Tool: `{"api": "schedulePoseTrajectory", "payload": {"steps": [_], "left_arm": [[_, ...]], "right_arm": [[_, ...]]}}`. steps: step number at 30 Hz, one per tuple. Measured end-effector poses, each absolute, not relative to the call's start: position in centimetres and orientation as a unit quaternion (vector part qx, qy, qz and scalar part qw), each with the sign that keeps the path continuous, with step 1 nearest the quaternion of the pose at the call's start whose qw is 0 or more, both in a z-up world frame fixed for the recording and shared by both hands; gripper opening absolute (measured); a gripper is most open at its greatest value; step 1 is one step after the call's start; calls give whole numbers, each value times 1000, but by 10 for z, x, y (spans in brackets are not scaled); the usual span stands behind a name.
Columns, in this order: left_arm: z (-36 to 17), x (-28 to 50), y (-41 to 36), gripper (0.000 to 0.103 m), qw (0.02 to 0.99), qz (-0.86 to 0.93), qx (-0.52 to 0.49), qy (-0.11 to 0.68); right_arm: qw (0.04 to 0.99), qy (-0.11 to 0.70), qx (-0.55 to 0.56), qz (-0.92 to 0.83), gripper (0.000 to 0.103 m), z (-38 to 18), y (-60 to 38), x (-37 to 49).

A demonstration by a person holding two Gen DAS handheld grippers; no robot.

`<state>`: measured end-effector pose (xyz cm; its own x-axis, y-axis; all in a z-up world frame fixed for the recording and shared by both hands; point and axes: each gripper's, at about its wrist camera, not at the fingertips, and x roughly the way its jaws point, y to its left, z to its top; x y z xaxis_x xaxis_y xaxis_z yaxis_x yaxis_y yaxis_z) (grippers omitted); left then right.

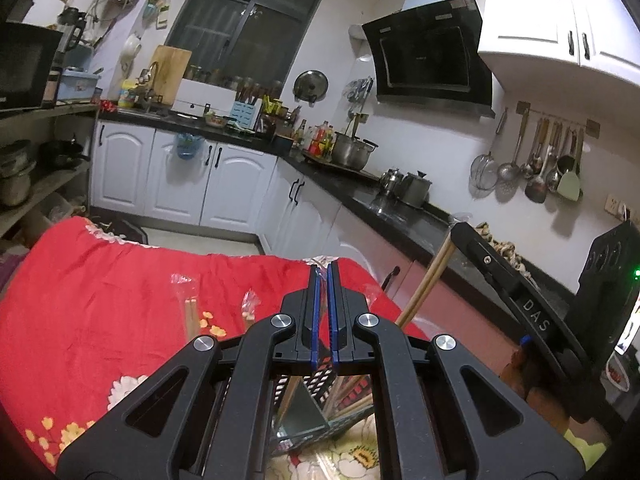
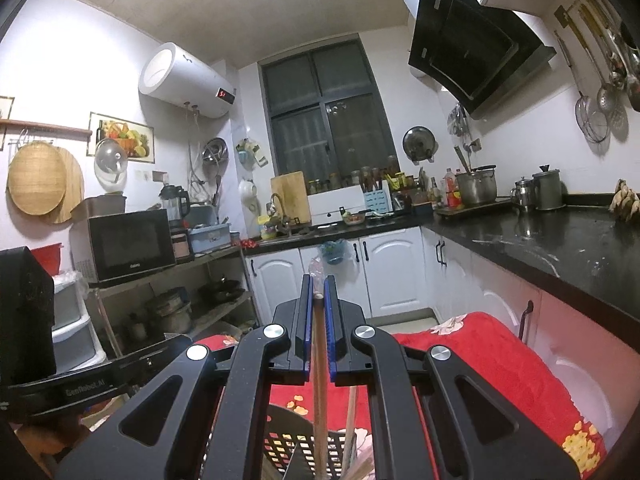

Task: Organize utensils
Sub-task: 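Lower the chopstick into the caddy and open the left tool while the right tool releases its own, then withdraw both open tools from the caddy toward the chopstick pile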

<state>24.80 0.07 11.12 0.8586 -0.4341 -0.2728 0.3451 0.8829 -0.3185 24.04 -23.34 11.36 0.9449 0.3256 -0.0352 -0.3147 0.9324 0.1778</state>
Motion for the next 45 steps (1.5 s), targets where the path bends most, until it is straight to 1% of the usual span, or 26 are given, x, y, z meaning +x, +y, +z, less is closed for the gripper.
{"api": "schedulePoseTrajectory", "payload": {"steps": [4,11,13,15,17,18,20,21,23,24,25,27,28,29,30,31,32,33,35,38,45], "left_arm": [[102,249,-2,2,958,-195,-117,177],[89,248,-1,2,959,-182,-104,189],[88,245,0,2,961,-177,-103,187],[87,242,1,2,961,-176,-104,186],[87,239,3,3,961,-173,-105,186],[86,238,4,5,961,-171,-106,187],[87,237,5,17,961,-170,-108,189],[87,235,6,20,961,-168,-109,190],[89,230,9,32,960,-169,-116,189],[90,226,10,36,960,-172,-120,186],[92,225,10,41,960,-173,-121,183],[95,220,10,46,961,-174,-119,180],[97,217,10,51,960,-176,-120,179],[98,215,11,58,960,-177,-123,180],[99,212,11,62,959,-178,-125,181],[100,209,12,69,959,-178,-128,179],[101,205,13,73,960,-178,-128,177],[101,203,13,75,960,-177,-128,176],[103,195,15,86,962,-174,-126,170],[104,186,18,92,963,-171,-128,165],[96,176,24,92,961,-167,-134,174]], "right_arm": [[983,55,72,158,6,101,-229,243],[984,68,70,145,8,88,-233,238],[984,80,72,141,13,86,-235,237],[983,86,75,141,14,84,-236,235],[982,98,80,138,23,82,-239,233],[982,103,83,138,30,82,-241,233],[980,110,90,138,31,81,-244,230],[979,113,92,140,32,81,-245,227],[980,112,93,139,39,82,-248,223],[979,113,94,140,43,82,-249,221],[978,115,94,144,43,83,-250,218],[978,117,90,144,46,85,-251,214],[978,122,86,145,50,86,-251,211],[977,131,83,146,52,86,-250,210],[976,138,82,146,55,86,-250,209],[975,144,82,146,56,85,-251,208],[974,151,82,146,57,84,-251,206],[974,156,80,146,57,83,-250,203],[973,163,78,145,59,82,-250,200],[971,170,84,147,61,81,-252,195],[968,175,85,156,68,79,-254,180]]}}
